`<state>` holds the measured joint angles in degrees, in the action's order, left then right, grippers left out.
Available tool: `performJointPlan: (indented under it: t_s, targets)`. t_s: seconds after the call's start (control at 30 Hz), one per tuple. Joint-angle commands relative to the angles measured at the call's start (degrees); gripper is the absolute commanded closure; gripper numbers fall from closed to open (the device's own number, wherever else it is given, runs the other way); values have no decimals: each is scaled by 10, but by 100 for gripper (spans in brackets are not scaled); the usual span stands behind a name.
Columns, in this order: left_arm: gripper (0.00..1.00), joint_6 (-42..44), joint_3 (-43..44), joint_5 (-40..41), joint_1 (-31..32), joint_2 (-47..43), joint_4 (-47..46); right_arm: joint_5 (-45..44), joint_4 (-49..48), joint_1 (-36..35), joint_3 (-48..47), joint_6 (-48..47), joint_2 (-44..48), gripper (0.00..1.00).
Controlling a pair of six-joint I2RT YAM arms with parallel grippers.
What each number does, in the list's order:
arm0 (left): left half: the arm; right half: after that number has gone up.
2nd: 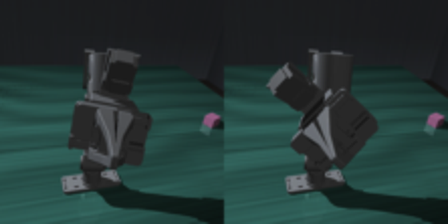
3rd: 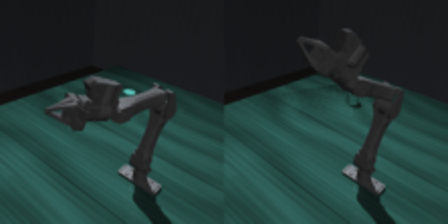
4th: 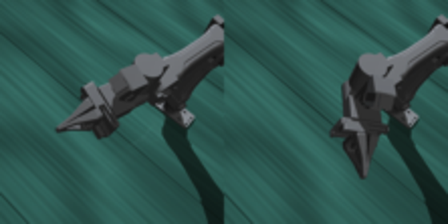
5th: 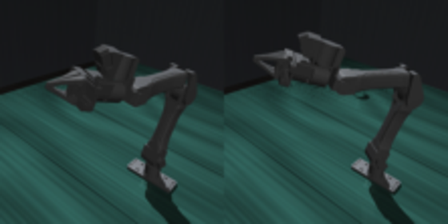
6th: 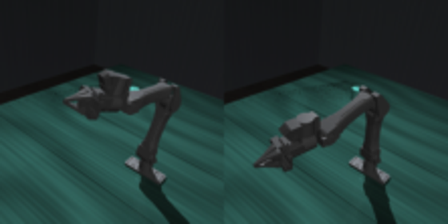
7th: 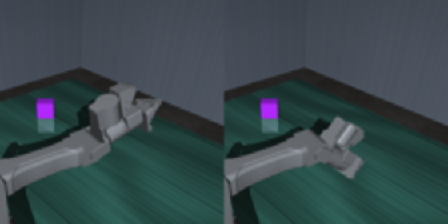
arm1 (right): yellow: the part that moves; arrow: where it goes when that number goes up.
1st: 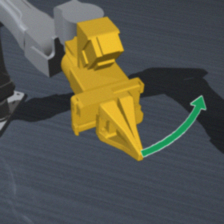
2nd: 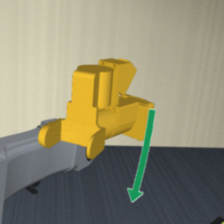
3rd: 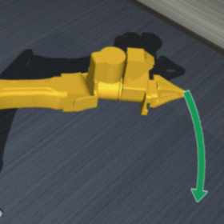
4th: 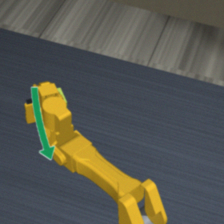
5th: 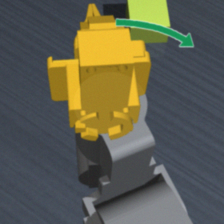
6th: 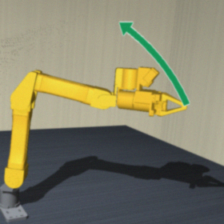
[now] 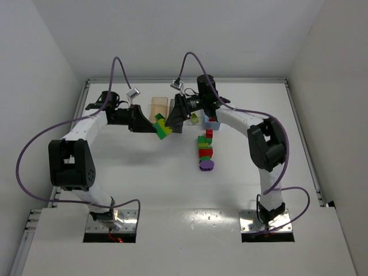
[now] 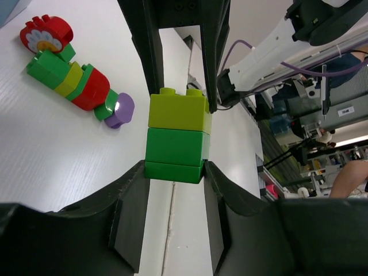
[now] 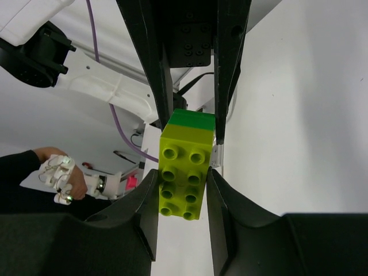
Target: Sort the legos into containers by color
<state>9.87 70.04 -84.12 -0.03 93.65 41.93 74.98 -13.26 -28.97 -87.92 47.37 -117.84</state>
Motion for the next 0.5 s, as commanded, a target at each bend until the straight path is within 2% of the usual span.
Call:
performJointPlan:
  t_s: [0.0,0.47]
  targets:
    - [77,16,14,-85,10,-6,-12,-4,-33,-2,-30,0,0,94]
    - [82,45,-22,-54,5,-21,17,-4,-33,57,21,0,53,94]
